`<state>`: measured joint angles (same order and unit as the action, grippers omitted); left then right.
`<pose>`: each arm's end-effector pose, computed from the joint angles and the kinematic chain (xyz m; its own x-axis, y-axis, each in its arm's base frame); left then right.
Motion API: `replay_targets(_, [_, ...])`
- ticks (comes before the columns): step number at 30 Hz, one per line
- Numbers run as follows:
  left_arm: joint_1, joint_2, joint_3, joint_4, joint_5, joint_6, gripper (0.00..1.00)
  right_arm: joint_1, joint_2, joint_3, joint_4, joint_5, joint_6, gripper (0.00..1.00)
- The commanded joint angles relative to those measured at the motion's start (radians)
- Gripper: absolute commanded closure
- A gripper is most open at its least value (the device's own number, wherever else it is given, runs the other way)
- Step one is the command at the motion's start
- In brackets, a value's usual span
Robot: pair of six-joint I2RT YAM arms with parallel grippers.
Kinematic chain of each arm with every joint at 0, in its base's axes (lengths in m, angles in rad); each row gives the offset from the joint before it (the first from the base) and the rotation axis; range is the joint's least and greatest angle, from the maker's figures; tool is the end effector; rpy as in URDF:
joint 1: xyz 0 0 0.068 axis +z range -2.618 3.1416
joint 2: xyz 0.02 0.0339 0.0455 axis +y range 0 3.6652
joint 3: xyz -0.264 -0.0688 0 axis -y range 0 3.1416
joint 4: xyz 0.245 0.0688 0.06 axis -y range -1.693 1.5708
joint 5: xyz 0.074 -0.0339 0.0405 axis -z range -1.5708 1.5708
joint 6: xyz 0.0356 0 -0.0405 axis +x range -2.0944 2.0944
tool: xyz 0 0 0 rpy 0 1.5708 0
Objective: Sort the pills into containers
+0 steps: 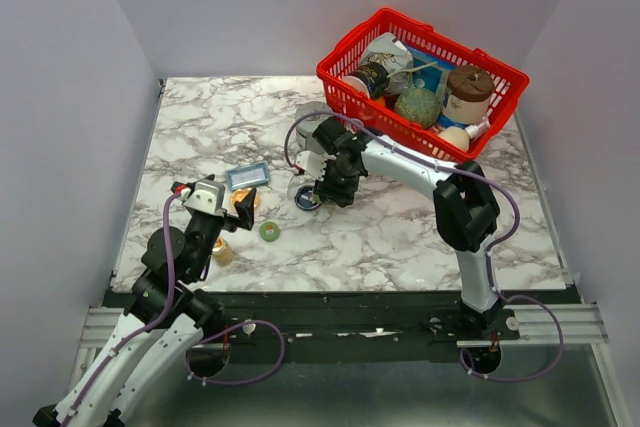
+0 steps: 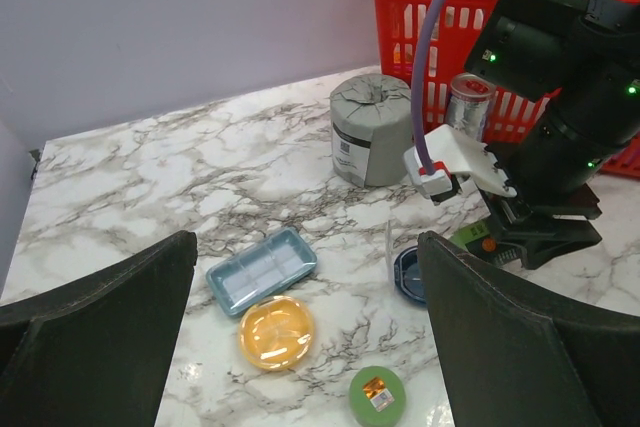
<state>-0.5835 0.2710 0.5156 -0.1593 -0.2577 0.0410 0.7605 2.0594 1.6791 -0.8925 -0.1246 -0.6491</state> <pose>0.0858 -0.0458 0.3110 0.0842 -0.0081 -0.9964 0.3177 0.9480 0.0191 0.3054 0.2967 0.2069 -0.1223 -0.9442 -0.3057 -0.9845 0.1544 -0.0828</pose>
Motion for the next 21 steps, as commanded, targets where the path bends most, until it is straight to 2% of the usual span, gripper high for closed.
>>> replay_targets(1, [0.01, 0.0, 0.012, 0.02, 0.031, -0.004, 0.01, 0.01, 0.024, 0.047, -0.04, 0.037, -0.015, 0.89])
replay_targets(9, [0.017, 0.0, 0.012, 0.021, 0.041, -0.006, 0.01, 0.011, 0.022, 0.053, -0.042, 0.028, -0.011, 0.89])
replay_targets(21, [0.017, 0.004, 0.011, 0.021, 0.043, -0.007, 0.01, 0.011, -0.034, -0.035, 0.061, -0.029, 0.019, 0.89])
